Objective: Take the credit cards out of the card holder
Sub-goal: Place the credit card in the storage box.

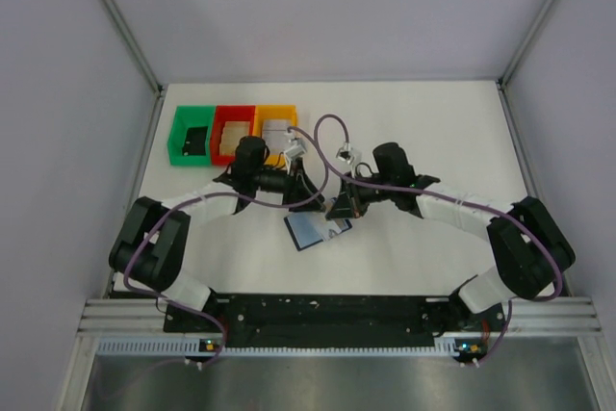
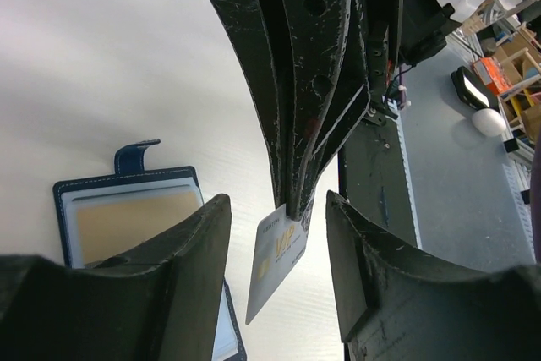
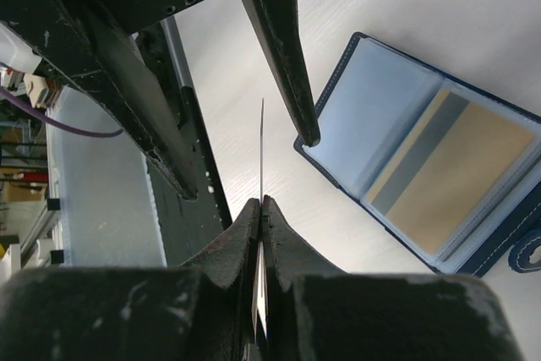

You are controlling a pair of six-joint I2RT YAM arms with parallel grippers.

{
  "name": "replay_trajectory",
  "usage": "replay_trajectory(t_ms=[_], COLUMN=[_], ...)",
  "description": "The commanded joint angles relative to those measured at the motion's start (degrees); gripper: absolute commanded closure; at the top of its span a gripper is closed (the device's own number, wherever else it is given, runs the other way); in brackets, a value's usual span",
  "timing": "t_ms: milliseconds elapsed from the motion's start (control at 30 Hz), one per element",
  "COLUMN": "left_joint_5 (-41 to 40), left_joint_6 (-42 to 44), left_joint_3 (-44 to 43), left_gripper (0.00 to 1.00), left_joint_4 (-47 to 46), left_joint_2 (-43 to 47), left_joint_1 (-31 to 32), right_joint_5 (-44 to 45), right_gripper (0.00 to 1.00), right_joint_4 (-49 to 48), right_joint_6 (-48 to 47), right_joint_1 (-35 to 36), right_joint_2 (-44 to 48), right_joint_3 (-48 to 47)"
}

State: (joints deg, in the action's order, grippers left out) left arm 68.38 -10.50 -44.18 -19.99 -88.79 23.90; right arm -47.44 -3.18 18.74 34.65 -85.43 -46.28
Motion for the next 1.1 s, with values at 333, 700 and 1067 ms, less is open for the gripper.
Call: replay_trajectory(t_ms=[333,700,1067], left_joint_5=[3.5,-0.3,-25.6], left_joint_6=[9.4,12.1,-2.4], left_joint_3=[-5.2,-5.0,3.0], left_gripper=[0.73,1.00,1.00], left_joint_4=[12.3,13.6,-6.5], left_joint_2=[-2.2,1.7,16.6], left_joint_1=[1.2,-1.2,-14.0], right_joint_5=[-1.9,0.7,16.1], right_gripper=[1.00,0.69,0.21], right_joint_4=[-2.1,-0.9,3.9], right_joint_6=[-1.4,-2.0,-4.9], right_joint_1=[0.7,0.7,0.7], right_joint_2=[2.6,5.9,14.8], right_joint_3=[-2.2,-1.2,2.2])
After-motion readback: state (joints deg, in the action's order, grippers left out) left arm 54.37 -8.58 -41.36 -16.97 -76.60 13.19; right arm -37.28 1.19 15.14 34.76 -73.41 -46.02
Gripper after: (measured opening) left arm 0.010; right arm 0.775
